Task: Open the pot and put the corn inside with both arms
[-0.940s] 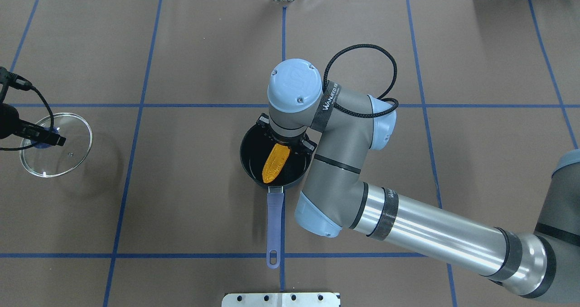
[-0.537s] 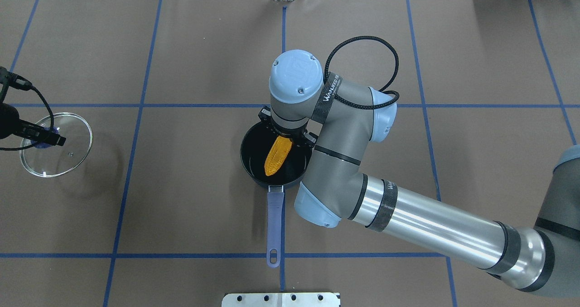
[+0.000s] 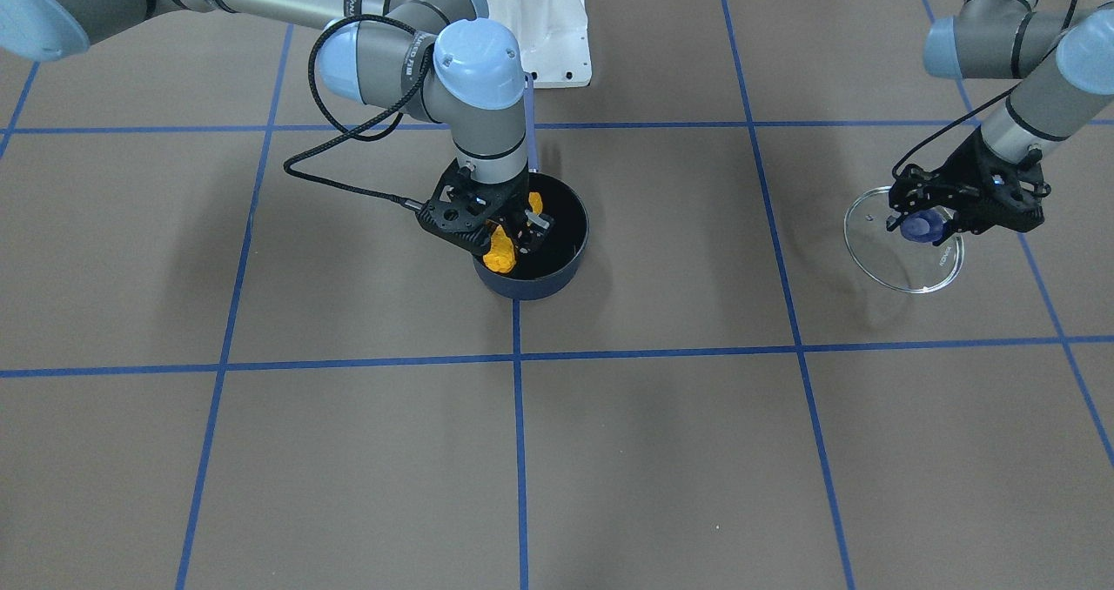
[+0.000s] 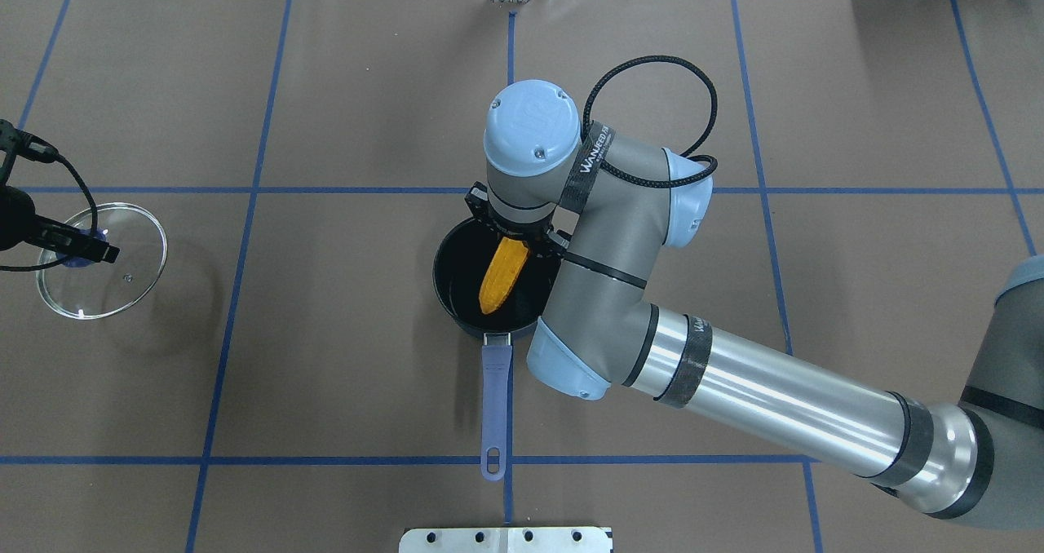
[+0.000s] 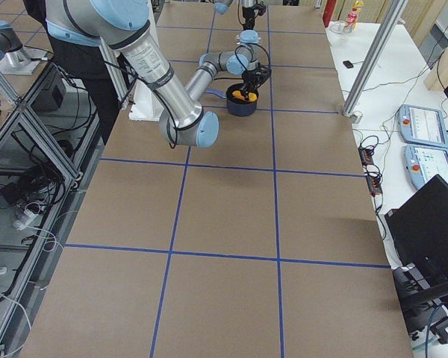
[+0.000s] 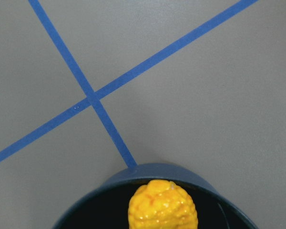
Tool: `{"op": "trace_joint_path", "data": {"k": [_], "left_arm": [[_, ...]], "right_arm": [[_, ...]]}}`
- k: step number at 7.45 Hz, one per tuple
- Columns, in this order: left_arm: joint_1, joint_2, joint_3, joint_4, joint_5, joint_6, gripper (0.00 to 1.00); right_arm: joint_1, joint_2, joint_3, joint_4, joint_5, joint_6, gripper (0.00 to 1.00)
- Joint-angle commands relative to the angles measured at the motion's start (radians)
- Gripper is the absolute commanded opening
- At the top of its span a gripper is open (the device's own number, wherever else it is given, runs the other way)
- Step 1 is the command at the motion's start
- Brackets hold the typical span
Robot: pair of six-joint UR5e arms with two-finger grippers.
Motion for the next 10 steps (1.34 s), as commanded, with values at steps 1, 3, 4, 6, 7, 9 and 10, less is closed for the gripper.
{"op": "trace_joint_path", "data": {"k": [1, 3, 4, 6, 7, 9, 10], "left_arm": [[0.002, -0.005, 0.018, -0.001, 0.001, 0.002, 0.37], [0.004, -0.029, 0.058, -0.001, 0.001, 0.005, 0.37], [0.005, -0.046, 0.076, -0.001, 0.001, 0.005, 0.38], [0.008, -0.061, 0.111, -0.019, 0.004, 0.005, 0.38], [0.008, -0.067, 0.134, -0.041, 0.004, 0.005, 0.38], [0.010, -0.075, 0.147, -0.047, 0.004, 0.005, 0.43], [0.011, -0.075, 0.147, -0.047, 0.004, 0.007, 0.50]], "right_arm": [[0.000, 0.008, -0.004, 0.000, 0.001, -0.010, 1.00], [0.020, 0.031, -0.004, 0.000, -0.001, -0.021, 1.00], [0.028, 0.034, -0.004, 0.000, 0.001, -0.021, 1.00], [0.039, 0.045, -0.004, 0.002, 0.001, -0.022, 1.00], [0.043, 0.045, -0.004, 0.002, 0.001, -0.022, 1.00], [0.051, 0.047, -0.004, 0.002, 0.002, -0.028, 1.00], [0.061, 0.047, -0.003, 0.027, 0.004, -0.027, 1.00]]}}
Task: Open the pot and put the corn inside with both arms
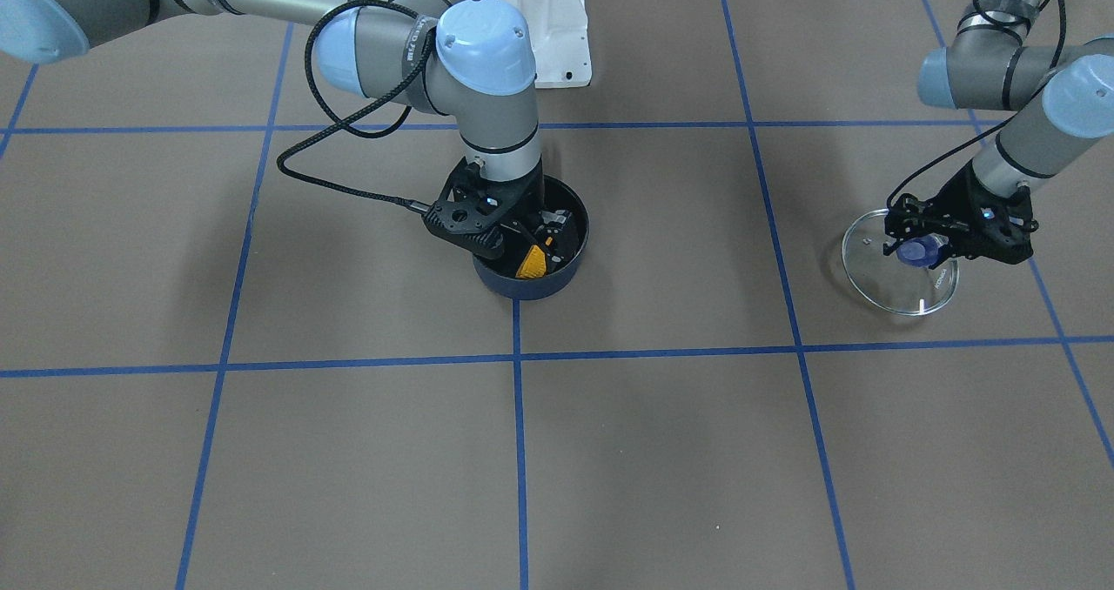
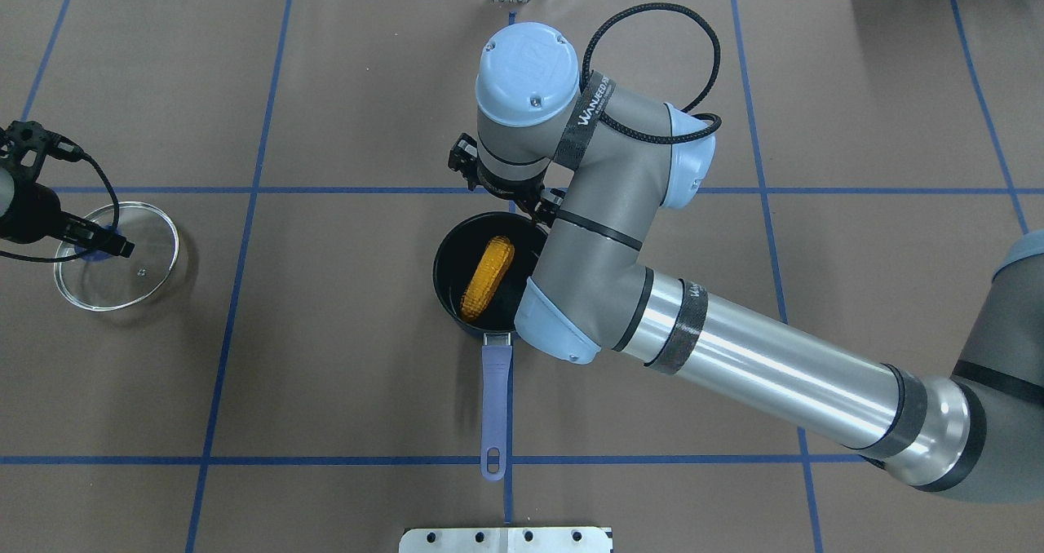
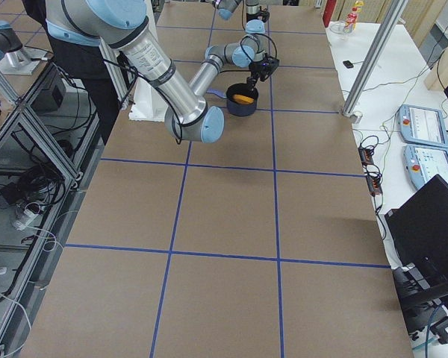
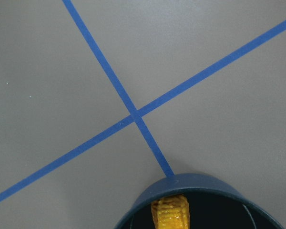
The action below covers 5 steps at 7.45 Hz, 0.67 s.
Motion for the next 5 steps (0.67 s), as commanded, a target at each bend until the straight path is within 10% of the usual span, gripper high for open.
{"op": "trace_joint_path", "data": {"k": [1, 5], "left_arm": [[0.001, -0.002, 0.003, -0.002, 0.000, 0.001, 0.53], [0.004, -0.004, 0.003, -0.002, 0.002, 0.003, 0.72]], "right_arm": [[0.022, -0.004, 0.000, 0.072, 0.003, 0.004, 1.00], [0.065, -0.004, 0.003, 0.079, 0.011, -0.027, 1.00]]}}
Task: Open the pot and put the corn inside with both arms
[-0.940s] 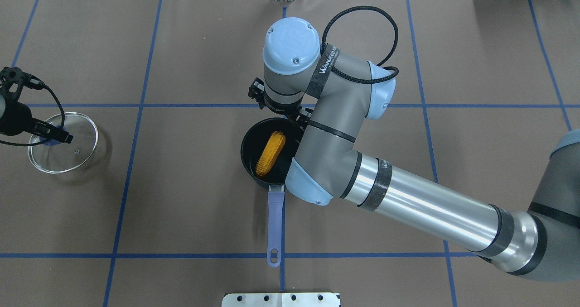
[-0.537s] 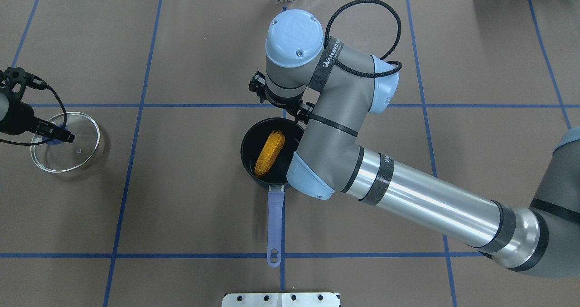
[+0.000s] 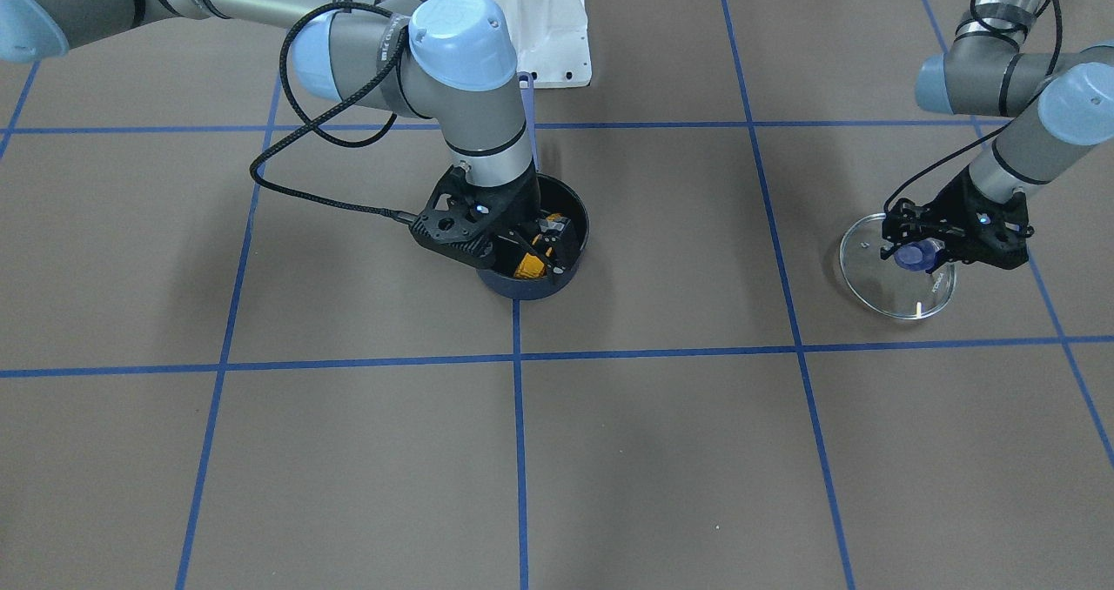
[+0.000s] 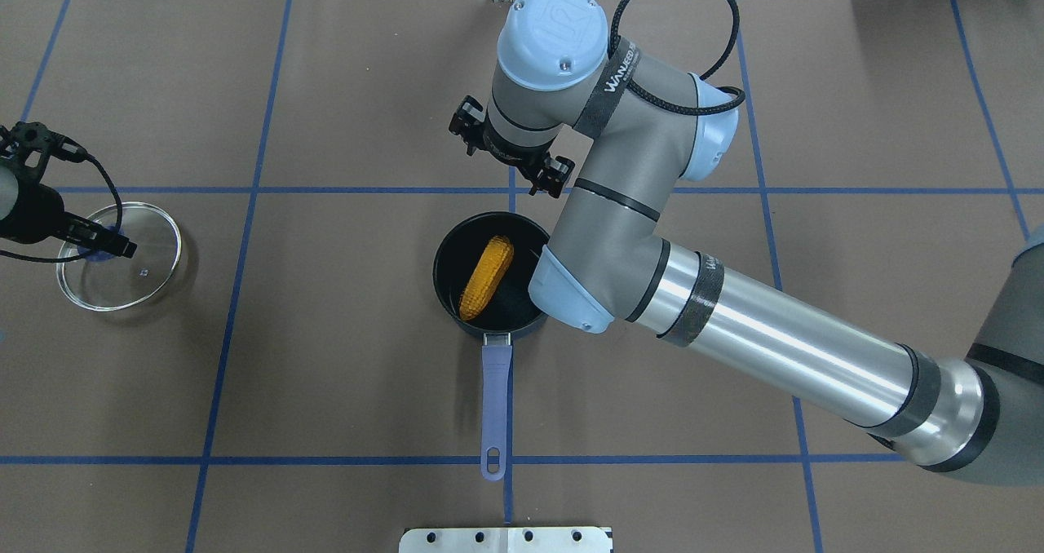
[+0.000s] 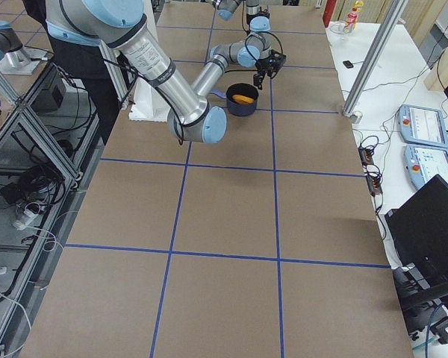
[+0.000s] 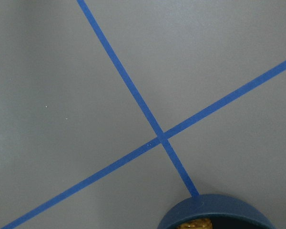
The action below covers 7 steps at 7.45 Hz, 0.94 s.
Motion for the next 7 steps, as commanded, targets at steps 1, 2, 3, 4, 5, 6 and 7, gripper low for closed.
{"op": "trace_joint_path", "data": {"k": [1, 2, 3, 4, 5, 6, 7], "left_arm": [[0.000, 0.000, -0.001, 0.000, 0.000, -0.001, 0.72], [0.000, 0.000, -0.001, 0.000, 0.000, -0.001, 0.77], [0.000, 0.000, -0.004, 0.000, 0.000, 0.001, 0.90], [0.000, 0.000, -0.004, 0.000, 0.000, -0.001, 0.94], [-0.001, 0.000, -0.015, 0.002, -0.007, -0.003, 0.97], [-0.003, 0.000, -0.033, 0.008, -0.015, 0.001, 0.97], [-0.031, 0.000, -0.047, 0.015, -0.071, 0.008, 0.97]], "right_arm": [[0.023, -0.003, 0.001, 0.003, 0.002, -0.025, 1.00], [0.030, -0.005, 0.005, 0.005, 0.002, -0.027, 1.00], [0.033, -0.023, 0.005, 0.062, 0.000, -0.027, 1.00], [0.038, -0.046, 0.007, 0.093, 0.002, -0.028, 1.00], [0.059, -0.051, 0.010, 0.094, 0.022, -0.037, 1.00], [0.111, -0.065, 0.015, 0.094, 0.101, -0.075, 1.00], [0.182, -0.095, 0.019, 0.094, 0.155, -0.137, 1.00]]}}
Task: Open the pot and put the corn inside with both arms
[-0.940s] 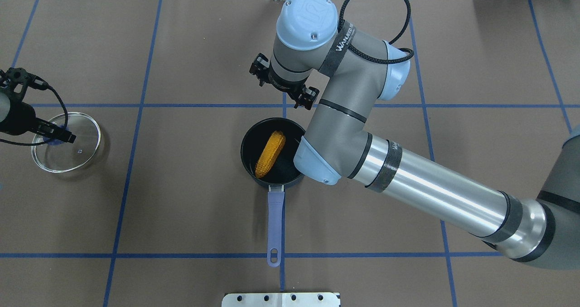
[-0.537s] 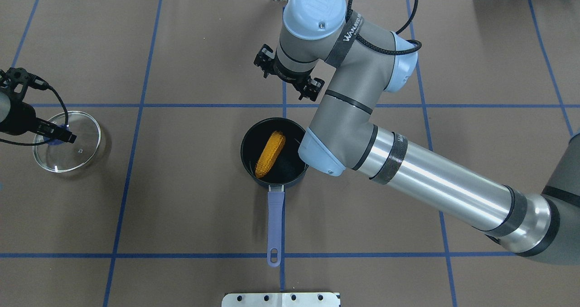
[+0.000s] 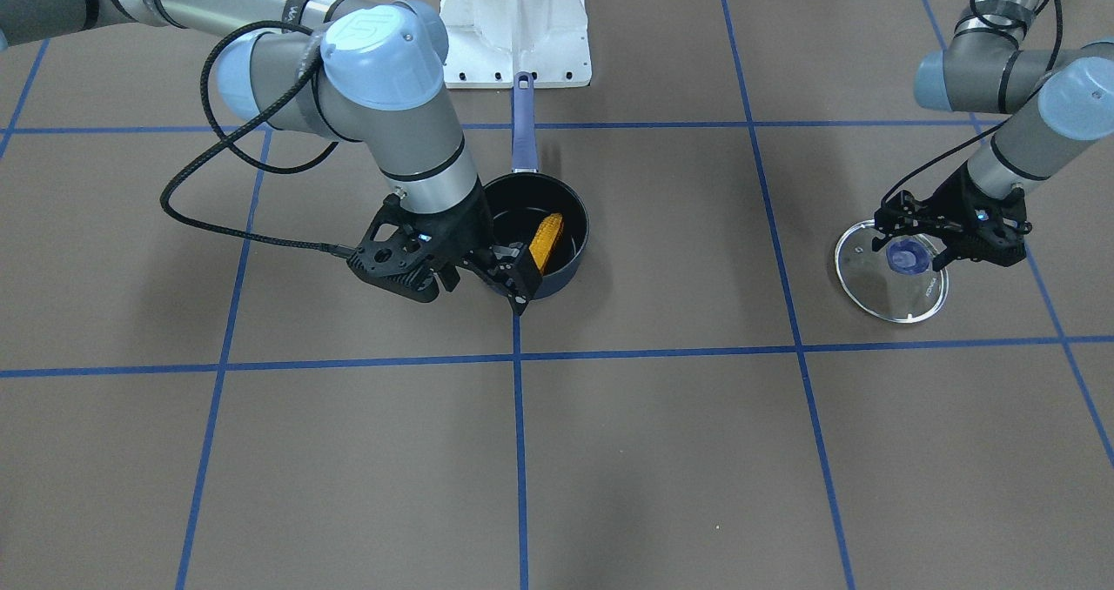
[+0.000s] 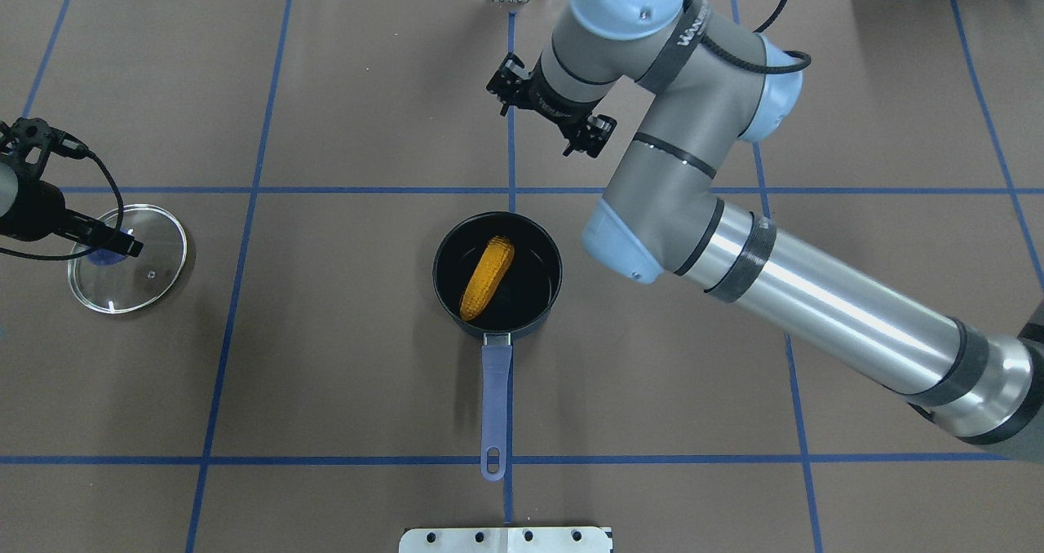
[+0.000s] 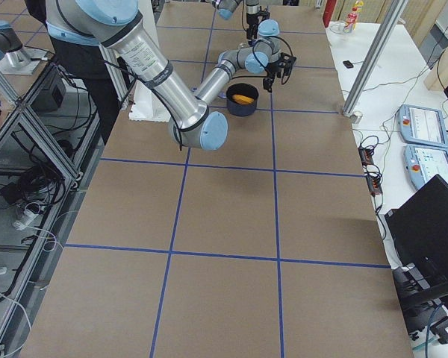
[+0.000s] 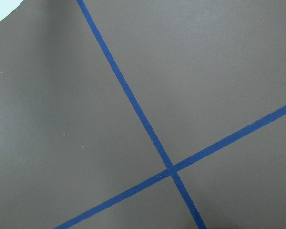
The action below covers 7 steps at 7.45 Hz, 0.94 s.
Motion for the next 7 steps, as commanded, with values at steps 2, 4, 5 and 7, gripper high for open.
{"op": "trace_joint_path", "data": {"k": [2, 4, 5, 7], "left_arm": [[-0.198, -0.006, -0.008, 0.060, -0.183, 0.107, 0.97], [-0.350, -0.011, -0.010, 0.257, -0.217, 0.427, 0.97], [-0.411, -0.024, -0.001, 0.361, -0.217, 0.570, 0.97], [-0.520, -0.055, 0.057, 0.472, -0.219, 0.793, 0.97]], "right_arm": [[0.246, -0.188, 0.050, 0.004, 0.210, -0.381, 1.00], [0.418, -0.346, 0.050, 0.005, 0.359, -0.691, 1.00], [0.484, -0.421, 0.050, 0.005, 0.387, -0.817, 1.00], [0.610, -0.517, 0.006, 0.001, 0.390, -1.092, 1.00]]}}
